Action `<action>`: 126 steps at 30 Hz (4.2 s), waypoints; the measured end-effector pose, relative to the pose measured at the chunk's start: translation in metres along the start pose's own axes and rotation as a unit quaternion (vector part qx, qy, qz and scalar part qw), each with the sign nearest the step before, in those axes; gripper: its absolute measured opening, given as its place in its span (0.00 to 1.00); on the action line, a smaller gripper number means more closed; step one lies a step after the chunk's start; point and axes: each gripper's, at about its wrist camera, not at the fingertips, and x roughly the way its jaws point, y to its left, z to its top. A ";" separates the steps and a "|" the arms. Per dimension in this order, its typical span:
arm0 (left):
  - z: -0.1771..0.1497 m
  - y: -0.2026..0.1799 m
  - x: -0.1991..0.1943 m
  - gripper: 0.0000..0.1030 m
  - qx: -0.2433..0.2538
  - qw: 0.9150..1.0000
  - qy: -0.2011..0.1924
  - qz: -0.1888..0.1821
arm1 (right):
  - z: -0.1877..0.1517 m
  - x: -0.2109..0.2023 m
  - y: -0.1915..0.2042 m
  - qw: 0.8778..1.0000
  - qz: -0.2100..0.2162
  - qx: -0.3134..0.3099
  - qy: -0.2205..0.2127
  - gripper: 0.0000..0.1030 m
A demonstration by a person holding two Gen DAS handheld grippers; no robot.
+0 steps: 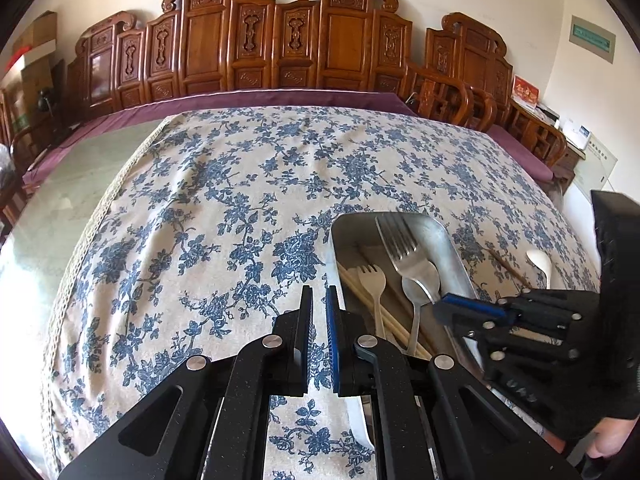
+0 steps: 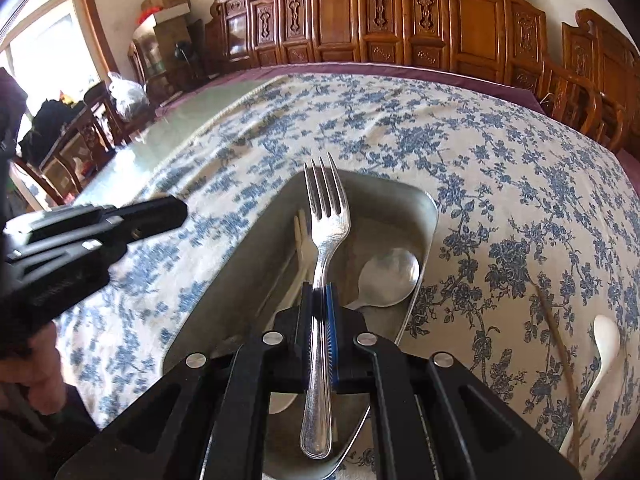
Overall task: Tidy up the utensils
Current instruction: 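Lower the metal fork into the tray and open the right gripper, then move the right gripper back toward the white spoon at the pile, then grasp the wooden chopstick with the right gripper, then grasp the white plastic spoon by its handle with the left gripper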
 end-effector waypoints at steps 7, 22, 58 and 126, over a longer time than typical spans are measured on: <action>0.001 0.000 -0.003 0.05 -0.001 1.000 -0.007 0.000 | -0.005 0.013 -0.005 1.000 -0.008 0.004 0.013 0.08; 0.002 -0.011 -0.005 0.05 0.006 1.000 -0.013 -0.009 | -0.004 -0.019 -0.012 1.000 0.004 -0.003 -0.024 0.08; -0.024 -0.112 -0.001 0.54 0.059 0.997 -0.005 -0.052 | -0.089 -0.044 -0.178 0.994 -0.091 -0.015 0.056 0.08; -0.009 -0.315 0.083 0.08 0.188 0.975 0.069 -0.097 | -0.137 -0.179 -0.264 0.987 -0.096 0.122 -0.040 0.06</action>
